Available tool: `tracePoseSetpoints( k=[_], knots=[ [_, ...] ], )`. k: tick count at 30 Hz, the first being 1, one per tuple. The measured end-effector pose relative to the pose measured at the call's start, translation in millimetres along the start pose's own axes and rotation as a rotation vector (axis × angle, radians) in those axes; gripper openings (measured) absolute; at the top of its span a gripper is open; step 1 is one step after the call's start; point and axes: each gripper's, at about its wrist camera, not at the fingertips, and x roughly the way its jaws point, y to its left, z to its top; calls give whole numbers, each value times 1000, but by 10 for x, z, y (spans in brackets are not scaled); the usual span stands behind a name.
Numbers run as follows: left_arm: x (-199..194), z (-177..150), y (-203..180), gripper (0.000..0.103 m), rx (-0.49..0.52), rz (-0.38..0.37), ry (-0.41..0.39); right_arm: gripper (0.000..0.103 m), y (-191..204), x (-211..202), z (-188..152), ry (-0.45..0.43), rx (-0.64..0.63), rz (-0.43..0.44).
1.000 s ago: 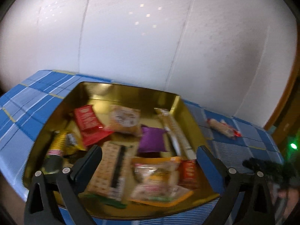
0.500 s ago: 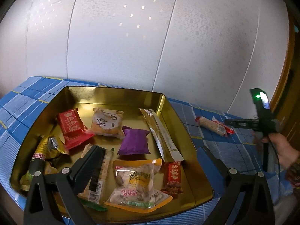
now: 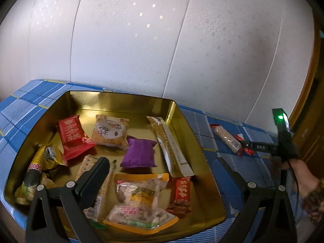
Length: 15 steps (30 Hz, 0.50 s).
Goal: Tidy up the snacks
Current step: 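Grasp the red-and-white patterned cake with the right gripper, then grasp the granola bar with the left gripper while the right gripper holds the cake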
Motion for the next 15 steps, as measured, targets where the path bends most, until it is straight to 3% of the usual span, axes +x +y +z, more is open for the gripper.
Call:
tracePoseSetpoints(
  k=[8, 15],
  knots=[
    [37, -78, -314, 102, 90, 0, -15, 36, -94, -546, -405, -50, 55, -40],
    [4, -95, -745, 102, 205, 2, -23, 36, -211, -857, -577, -26, 75, -114]
  ],
)
